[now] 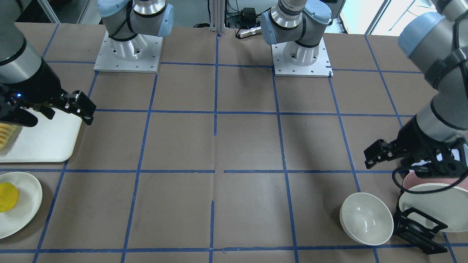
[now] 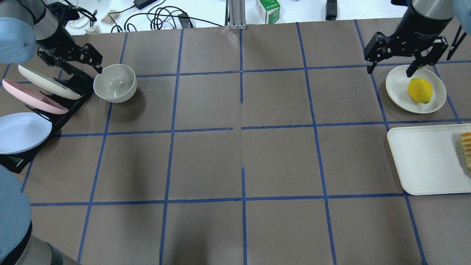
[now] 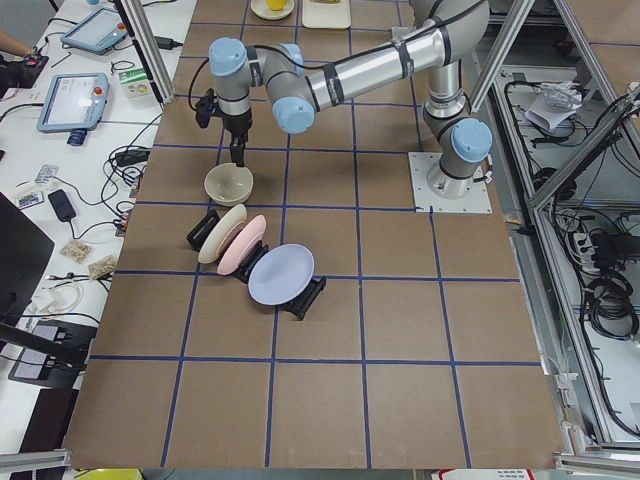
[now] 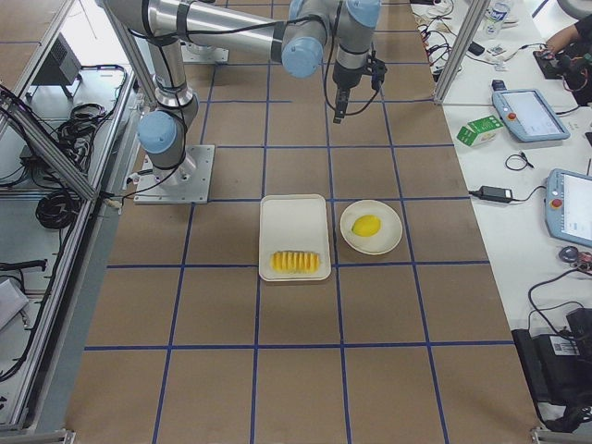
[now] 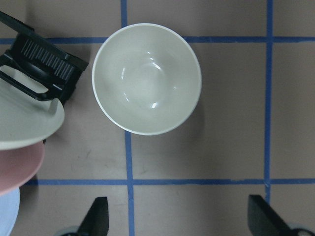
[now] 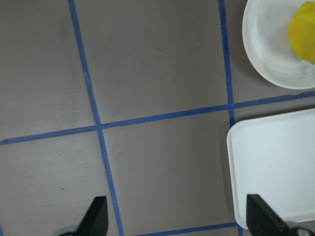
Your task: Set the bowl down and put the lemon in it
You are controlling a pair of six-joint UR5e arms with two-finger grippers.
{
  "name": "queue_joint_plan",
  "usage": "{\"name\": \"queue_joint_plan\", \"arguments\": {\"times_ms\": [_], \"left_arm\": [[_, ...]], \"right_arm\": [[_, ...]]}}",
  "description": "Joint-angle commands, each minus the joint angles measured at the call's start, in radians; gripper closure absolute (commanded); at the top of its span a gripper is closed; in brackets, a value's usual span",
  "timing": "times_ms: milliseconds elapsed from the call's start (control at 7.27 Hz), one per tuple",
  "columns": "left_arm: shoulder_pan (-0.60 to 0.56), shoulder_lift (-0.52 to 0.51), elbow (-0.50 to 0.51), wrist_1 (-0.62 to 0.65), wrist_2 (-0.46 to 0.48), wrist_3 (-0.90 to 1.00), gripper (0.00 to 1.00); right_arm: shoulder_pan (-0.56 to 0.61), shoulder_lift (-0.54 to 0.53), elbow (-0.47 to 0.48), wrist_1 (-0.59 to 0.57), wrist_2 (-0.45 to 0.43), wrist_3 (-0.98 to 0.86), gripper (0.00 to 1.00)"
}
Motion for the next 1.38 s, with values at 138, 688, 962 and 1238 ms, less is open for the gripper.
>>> {"name": "queue_joint_plan", "arguments": {"times_ms": [138,688,962,1238], "left_arm": [[0.021,-0.141,0.005,0.140,0.001,0.039,0.00],[0.045,-0.232,0.026,0.206,-0.004,0.100,0.02],[0.044,-0.233,0.025,0.197,-0.006,0.116,0.07],[0.041,-0.233,0.011,0.193,-0.006,0.107,0.15]], "right_arm": [[-0.097,0.113,-0.002,-0.188,-0.038,-0.290,0.00],[-0.232,0.270,-0.011,-0.406,-0.043,-0.556,0.00],[-0.237,0.322,-0.008,-0.477,-0.045,-0.556,0.00],[-0.262,0.365,-0.010,-0.493,-0.042,-0.600,0.00]]}}
